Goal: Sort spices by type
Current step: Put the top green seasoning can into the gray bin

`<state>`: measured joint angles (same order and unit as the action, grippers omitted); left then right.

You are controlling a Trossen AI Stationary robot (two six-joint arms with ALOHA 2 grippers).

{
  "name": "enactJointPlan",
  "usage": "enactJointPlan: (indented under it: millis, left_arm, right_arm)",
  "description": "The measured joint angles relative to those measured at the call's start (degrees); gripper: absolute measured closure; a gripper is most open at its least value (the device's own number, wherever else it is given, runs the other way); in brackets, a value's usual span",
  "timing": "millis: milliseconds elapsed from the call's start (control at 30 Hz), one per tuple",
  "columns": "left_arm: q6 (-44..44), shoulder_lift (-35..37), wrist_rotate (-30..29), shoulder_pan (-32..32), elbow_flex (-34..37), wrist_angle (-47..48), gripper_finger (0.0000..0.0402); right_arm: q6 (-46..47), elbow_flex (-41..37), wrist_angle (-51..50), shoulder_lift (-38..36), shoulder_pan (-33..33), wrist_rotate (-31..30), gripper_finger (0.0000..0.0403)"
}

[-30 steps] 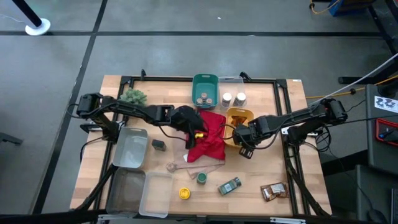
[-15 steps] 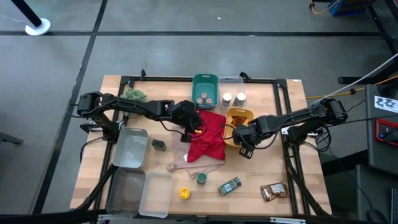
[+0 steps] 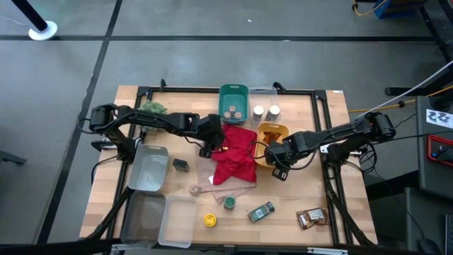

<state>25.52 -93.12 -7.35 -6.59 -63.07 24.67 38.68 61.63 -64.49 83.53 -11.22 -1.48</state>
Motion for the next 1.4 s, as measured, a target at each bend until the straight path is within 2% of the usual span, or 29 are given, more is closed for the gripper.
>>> enactJointPlan:
  millis: [233,467,667,1133,1400]
  left_arm:
    - [13.55,0.00,0.03,-2.25,0.00,6.42,0.0208]
    - [15.31,-0.04,0.05,-3.36,0.00,9.24,0.0213]
    - [20.45,-0.07,0.09,-3.32,0.00,12.74,0.0219]
    - [28.62,-2.05,-0.02,-3.32,0.00,12.32,0.0227]
    - [30.20,-2.67,-0.98,-3.71,-0.02,12.02,0.0227]
  right_arm:
    - [0.00,0.00,0.00,0.00,0.00,0.00,0.0258]
    - [0.00,-0.01,0.00,0.00,0.00,0.00,0.0258]
    - [0.00,0.00,0.02,0.00,0.00,0.00,0.0258]
    - [0.00,-0.02,0.17,0.00,-0.01,0.00,0.0258]
    - [0.00,-0.04,0.57,0.00,-0.02,0.00,0.0258]
